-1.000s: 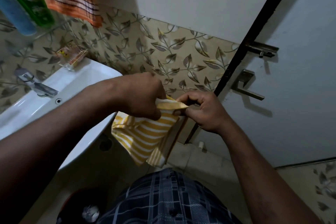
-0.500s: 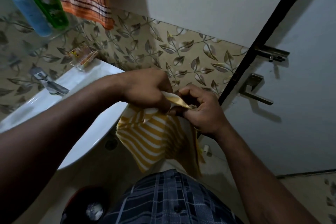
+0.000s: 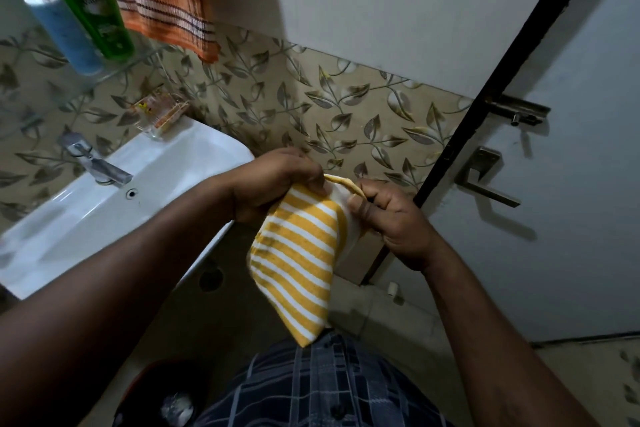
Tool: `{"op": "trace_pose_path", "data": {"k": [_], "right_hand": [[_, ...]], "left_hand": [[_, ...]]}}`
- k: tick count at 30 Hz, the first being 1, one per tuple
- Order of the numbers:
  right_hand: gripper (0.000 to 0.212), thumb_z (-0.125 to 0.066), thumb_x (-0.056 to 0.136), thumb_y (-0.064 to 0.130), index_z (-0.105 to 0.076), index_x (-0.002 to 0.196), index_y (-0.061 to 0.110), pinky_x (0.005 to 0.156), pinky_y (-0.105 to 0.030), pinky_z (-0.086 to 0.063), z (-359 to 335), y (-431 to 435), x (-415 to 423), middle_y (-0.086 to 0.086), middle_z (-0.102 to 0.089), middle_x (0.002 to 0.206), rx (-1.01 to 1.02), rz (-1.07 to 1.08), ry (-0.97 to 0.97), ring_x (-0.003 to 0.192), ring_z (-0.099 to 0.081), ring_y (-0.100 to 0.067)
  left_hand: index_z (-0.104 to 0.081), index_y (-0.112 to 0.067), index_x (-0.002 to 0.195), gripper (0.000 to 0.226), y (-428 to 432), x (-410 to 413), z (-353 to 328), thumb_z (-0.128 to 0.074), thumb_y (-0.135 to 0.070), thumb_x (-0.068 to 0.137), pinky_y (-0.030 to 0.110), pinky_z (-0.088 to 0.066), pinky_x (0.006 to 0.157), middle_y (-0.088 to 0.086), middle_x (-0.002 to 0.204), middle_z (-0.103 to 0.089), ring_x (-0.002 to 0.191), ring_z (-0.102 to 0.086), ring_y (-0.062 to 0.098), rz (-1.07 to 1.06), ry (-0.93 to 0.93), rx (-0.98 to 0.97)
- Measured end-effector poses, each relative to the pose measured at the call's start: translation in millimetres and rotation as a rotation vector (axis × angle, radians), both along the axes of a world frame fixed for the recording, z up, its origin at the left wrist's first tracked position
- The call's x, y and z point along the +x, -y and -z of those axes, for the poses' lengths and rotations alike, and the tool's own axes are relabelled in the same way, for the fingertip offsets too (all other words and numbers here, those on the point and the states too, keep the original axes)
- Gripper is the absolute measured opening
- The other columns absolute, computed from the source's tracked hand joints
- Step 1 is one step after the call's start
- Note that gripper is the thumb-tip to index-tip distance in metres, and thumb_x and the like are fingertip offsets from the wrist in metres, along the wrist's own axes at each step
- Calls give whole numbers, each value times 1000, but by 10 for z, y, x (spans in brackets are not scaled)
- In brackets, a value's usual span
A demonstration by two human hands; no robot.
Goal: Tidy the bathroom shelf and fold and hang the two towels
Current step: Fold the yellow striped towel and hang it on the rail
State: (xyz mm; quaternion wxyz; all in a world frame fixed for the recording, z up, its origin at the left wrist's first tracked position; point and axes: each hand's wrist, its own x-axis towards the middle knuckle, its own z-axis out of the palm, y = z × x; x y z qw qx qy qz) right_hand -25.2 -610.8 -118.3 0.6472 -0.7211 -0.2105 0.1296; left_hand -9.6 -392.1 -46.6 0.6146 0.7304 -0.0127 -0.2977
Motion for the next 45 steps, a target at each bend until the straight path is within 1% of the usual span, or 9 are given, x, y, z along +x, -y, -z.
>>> {"op": "trace_pose_path", "data": {"k": [5, 9, 13, 16, 19, 22, 31, 39, 45], "right_hand": [[54, -76, 86, 60, -64, 101, 10, 74, -58, -52, -124, -96, 18, -25, -59, 93, -18, 30, 55, 86, -59, -27], [13, -66, 97, 35, -70, 90, 25, 74, -42, -51, -139, -87, 58, 1, -63, 83, -19, 129, 110, 82, -59, -16], [25, -63, 96, 38, -73, 94, 15, 79, -49, -55, -103, -101, 81, -9, -67, 88, -63, 161, 76, 84, -63, -27], [25, -58, 97, 27, -75, 108, 14, 90, -49, -58, -74, -76, 90, -2, -75, 103, -108, 150, 58, 98, -70, -23], [33, -57, 95, 24, -74, 122, 16, 102, -52, -55, -85, -36, 105, -1, -76, 117, -133, 137, 28, 113, -70, -21], [25, -66, 93, 31, -72, 116, 19, 96, -51, -57, -158, -17, 114, 4, -73, 110, -152, 142, 105, 107, -69, -18], [31, -76, 88, 8, -47, 96, 18, 84, -39, -64, -373, -21, 113, -3, -74, 112, -35, 314, 587, 106, -75, -16], [22, -79, 88, 7, -62, 93, 19, 80, -20, -55, -283, -20, 120, 19, -67, 93, 3, 402, 478, 89, -67, -2], [30, -80, 88, 13, -70, 116, 15, 92, -34, -60, -356, 11, 131, 6, -72, 115, -3, 242, 443, 110, -71, -18]], "left_hand": [[-72, -13, 89, 19, 47, 26, -75, -75, -31, 82, 41, -55, 83, 7, 91, -70, 92, -67, 28, -26, 95, 52], [-77, -14, 82, 42, -123, -17, 5, -71, -55, 88, 29, -57, 73, 5, 81, -71, 77, -69, 19, 74, -49, -269], [-76, -6, 102, 66, -209, -98, 136, -96, -53, 60, 35, -61, 83, 12, 100, -75, 94, -73, 26, 164, 9, -217], [-70, 4, 110, 66, -116, -117, 97, -93, -40, 67, 53, -59, 97, 19, 108, -76, 101, -74, 37, 157, 165, 41], [-71, 7, 105, 51, -51, -97, 88, -86, -35, 81, 59, -58, 94, 24, 100, -75, 96, -73, 42, 112, 265, 108], [-73, 5, 103, 44, -58, -78, 110, -76, -34, 82, 54, -58, 91, 24, 101, -75, 93, -74, 38, 89, 261, 62], [-72, -7, 85, 12, -4, -16, 114, -76, -17, 89, 25, -56, 67, 5, 79, -71, 73, -68, 16, 94, 104, -141], [-71, -9, 91, 21, 125, -66, 7, -62, -27, 97, 23, -59, 67, -2, 79, -77, 71, -74, 13, -126, 67, -122], [-76, -21, 86, 30, 122, -45, 15, -56, -36, 103, 23, -52, 72, -3, 86, -75, 79, -71, 10, -73, 185, 24]]}}
